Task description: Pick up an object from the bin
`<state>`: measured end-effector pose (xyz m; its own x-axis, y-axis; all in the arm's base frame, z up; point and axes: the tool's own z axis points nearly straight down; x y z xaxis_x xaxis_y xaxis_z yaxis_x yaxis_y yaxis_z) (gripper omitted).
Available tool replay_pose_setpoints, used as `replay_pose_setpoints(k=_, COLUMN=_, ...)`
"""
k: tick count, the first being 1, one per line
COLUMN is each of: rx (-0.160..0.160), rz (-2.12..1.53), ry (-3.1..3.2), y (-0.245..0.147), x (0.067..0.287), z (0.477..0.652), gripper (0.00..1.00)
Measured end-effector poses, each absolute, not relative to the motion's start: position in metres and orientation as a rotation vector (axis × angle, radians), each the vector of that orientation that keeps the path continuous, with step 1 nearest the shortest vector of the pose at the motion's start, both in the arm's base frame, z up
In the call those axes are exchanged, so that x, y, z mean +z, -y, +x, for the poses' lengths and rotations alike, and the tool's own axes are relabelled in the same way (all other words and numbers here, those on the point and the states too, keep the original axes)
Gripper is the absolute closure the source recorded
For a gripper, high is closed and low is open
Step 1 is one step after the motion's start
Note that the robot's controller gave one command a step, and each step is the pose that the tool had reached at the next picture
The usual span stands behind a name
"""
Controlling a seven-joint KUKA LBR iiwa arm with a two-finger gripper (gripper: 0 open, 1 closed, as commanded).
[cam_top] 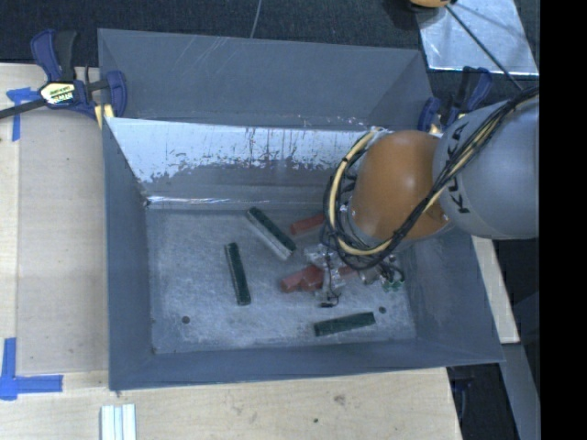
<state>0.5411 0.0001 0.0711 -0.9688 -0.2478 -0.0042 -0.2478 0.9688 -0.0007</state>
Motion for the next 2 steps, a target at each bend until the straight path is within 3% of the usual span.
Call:
replay_pose_setpoints(k=1, rx=0.000, rz=-0.391, ry=-3.113, y=0.000, x=0.071, z=0.541, gripper=1.00)
replay_pose_setpoints(k=2, rx=0.000, rz=-0.266, ry=-3.126, y=-0.007, x=0.215, z=0.526, gripper=1.00)
